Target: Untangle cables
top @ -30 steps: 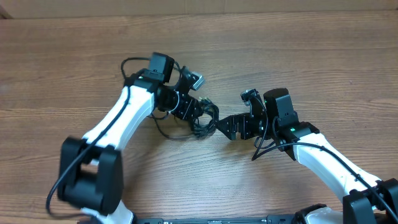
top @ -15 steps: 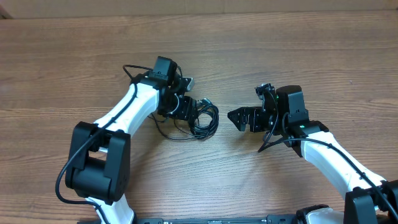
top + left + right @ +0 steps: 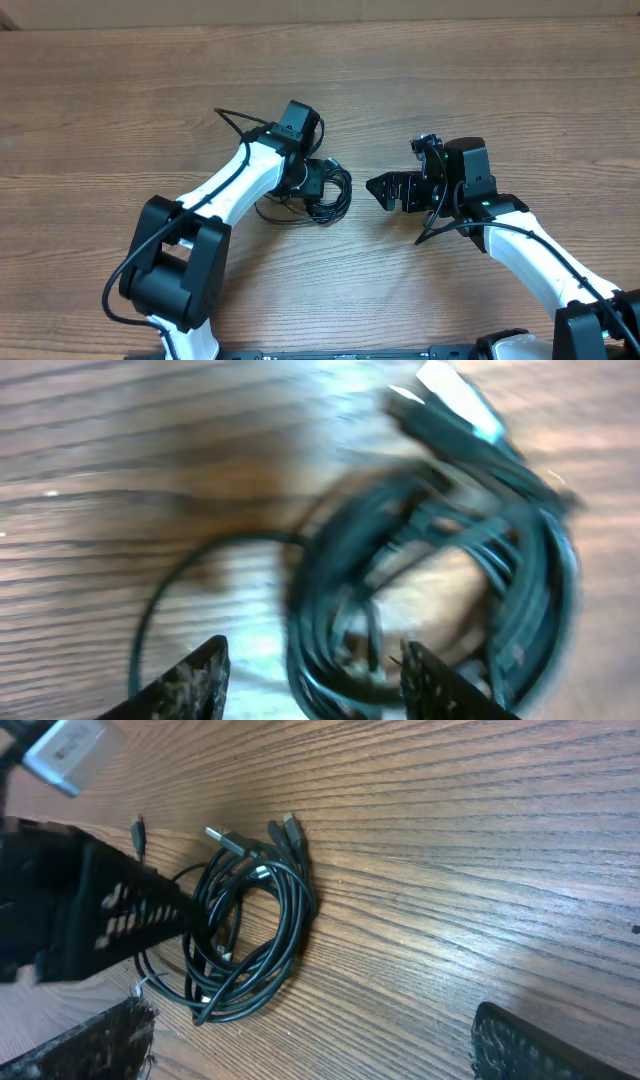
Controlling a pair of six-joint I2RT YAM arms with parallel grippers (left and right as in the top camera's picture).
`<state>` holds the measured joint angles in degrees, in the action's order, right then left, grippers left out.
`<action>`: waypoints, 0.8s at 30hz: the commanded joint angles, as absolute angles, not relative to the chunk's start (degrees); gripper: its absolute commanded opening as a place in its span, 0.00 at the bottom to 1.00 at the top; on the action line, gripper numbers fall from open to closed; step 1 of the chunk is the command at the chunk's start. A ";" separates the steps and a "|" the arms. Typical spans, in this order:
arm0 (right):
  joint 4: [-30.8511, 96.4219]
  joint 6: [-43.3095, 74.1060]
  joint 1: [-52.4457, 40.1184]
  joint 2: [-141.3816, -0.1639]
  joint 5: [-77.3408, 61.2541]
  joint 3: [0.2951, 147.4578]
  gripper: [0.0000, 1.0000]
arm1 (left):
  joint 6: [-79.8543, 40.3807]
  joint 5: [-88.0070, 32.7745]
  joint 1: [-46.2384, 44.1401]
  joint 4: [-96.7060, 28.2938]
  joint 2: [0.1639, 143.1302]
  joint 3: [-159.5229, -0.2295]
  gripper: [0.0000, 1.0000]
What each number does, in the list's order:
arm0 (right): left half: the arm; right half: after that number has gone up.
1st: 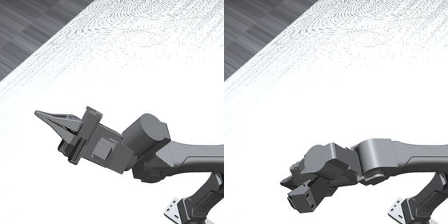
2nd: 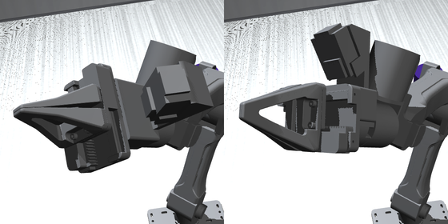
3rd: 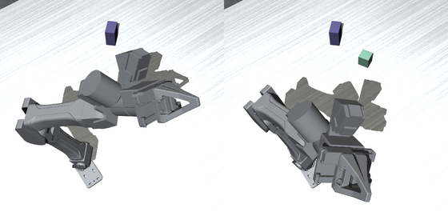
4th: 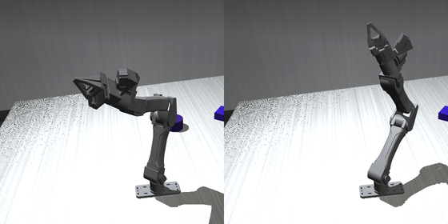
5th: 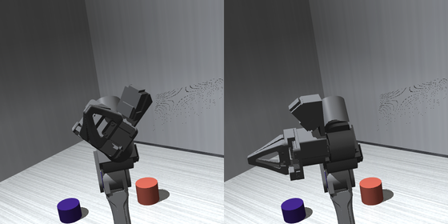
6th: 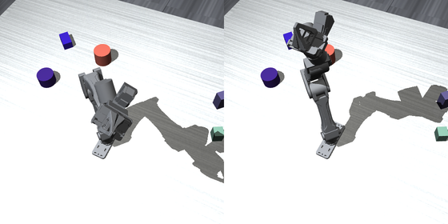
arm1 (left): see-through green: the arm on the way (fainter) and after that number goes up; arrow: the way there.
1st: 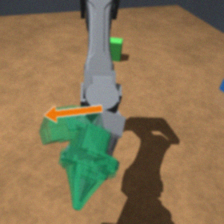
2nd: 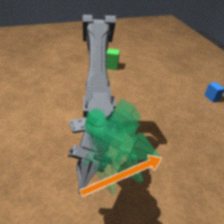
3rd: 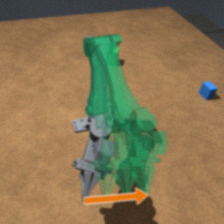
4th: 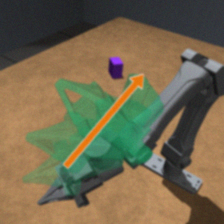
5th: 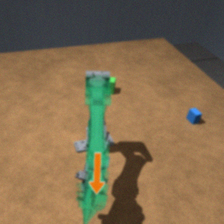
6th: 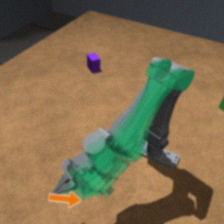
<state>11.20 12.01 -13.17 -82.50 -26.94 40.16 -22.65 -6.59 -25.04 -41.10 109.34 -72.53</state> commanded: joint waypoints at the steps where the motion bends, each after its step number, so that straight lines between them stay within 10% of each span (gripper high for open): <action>1: 10.92 12.16 -12.99 -81.87 -26.61 41.32 1.00 | -29.19 -3.46 -25.12 -39.72 112.33 -72.42 0.52; 9: 11.60 12.16 -12.99 -81.87 -26.61 41.32 1.00 | -29.43 -9.04 -26.06 -37.65 115.50 -72.44 0.04; 24: 14.04 12.12 -11.99 -80.73 -46.52 41.34 1.00 | -22.26 -11.20 -23.49 -49.54 103.48 -88.82 0.04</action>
